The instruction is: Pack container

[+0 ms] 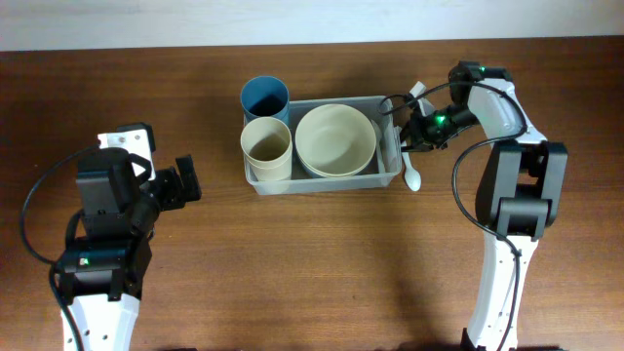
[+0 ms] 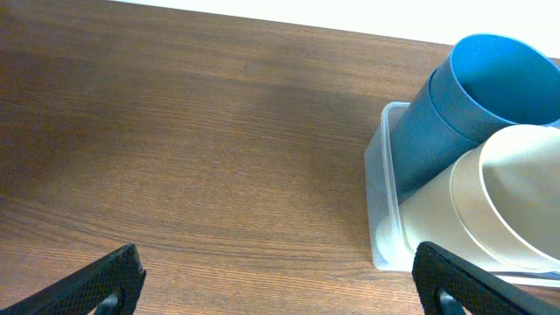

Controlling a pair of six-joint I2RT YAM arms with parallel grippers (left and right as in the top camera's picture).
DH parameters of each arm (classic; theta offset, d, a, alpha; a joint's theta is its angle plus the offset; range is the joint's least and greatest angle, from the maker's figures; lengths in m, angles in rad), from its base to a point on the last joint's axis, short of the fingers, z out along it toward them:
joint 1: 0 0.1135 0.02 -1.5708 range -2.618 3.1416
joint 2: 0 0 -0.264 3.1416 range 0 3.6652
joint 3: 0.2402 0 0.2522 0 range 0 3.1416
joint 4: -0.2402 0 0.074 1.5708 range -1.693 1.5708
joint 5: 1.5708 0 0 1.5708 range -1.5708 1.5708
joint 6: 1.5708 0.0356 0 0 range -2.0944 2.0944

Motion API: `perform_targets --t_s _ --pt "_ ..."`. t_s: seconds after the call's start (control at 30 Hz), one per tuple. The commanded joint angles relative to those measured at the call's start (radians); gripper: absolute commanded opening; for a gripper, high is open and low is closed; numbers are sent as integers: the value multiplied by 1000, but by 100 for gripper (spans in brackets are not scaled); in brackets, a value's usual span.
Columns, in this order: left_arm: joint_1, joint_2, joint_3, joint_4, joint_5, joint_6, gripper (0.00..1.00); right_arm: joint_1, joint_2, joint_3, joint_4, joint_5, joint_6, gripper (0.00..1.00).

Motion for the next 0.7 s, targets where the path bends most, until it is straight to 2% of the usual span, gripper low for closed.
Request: perform_targets --t_s 0.0,0.3,0.67 --pt "6 2 -6 2 14 20 100 -8 7 -13 14 -8 10 4" --pt "6 2 -6 2 14 20 100 -13 7 -13 37 112 39 4" --pt "6 2 -6 2 14 20 100 -13 8 -13 38 112 42 4"
